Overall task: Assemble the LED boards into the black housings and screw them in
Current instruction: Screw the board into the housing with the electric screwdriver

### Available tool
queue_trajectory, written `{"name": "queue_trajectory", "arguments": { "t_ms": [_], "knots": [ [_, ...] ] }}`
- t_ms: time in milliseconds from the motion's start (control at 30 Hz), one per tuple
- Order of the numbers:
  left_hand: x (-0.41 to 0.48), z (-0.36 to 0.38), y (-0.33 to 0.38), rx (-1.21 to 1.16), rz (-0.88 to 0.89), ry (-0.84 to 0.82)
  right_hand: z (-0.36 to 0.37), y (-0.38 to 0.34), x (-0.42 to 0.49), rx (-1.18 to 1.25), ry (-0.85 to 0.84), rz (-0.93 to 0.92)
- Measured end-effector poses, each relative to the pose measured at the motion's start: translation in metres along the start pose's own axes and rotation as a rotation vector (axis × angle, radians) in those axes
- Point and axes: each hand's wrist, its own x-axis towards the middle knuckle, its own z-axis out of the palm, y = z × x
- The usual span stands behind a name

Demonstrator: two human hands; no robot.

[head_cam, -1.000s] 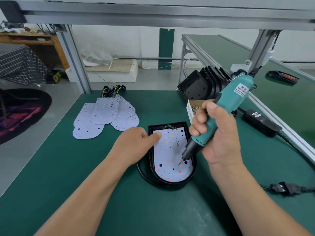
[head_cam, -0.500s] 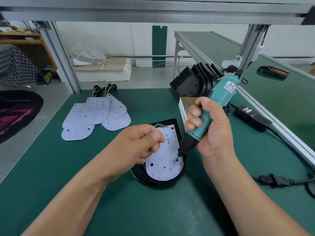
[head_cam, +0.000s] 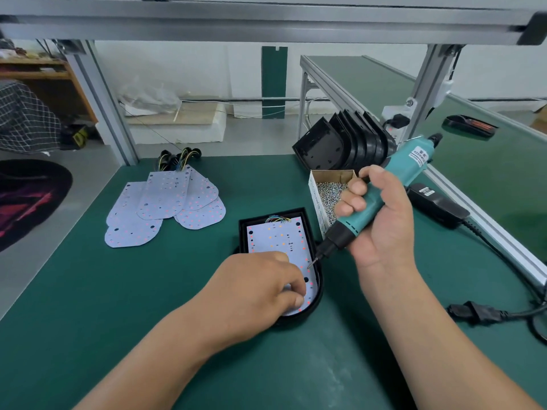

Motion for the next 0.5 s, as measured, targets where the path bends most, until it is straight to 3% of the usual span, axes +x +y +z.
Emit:
{"name": "queue_trajectory", "arguments": {
  "t_ms": [100, 200, 300, 400, 500],
  "knots": [
    [0.002, 0.004, 0.001, 0.046, 0.011, 0.011, 0.001, 0.001, -0.001, -0.015, 0.003, -0.005],
    [0.003, 0.006, 0.0, -0.093, -0.034, 0.088, 0.003, 0.001, -0.003, 0.019, -0.014, -0.029],
    [0.001, 0.003, -0.005, -0.63, -0.085, 0.172, 0.005, -0.002, -0.005, 0.097, -0.041, -0.06],
    [-0.001, -0.005, -0.007, -1.226, -0.147, 0.103, 0.007, -0.005, -0.008, 0.147, -0.038, -0.07],
    [0.001, -0.004, -0.009, -1.401, -0.209, 0.063, 0.009, -0.005, -0.01, 0.162, -0.019, -0.076]
  ]
}}
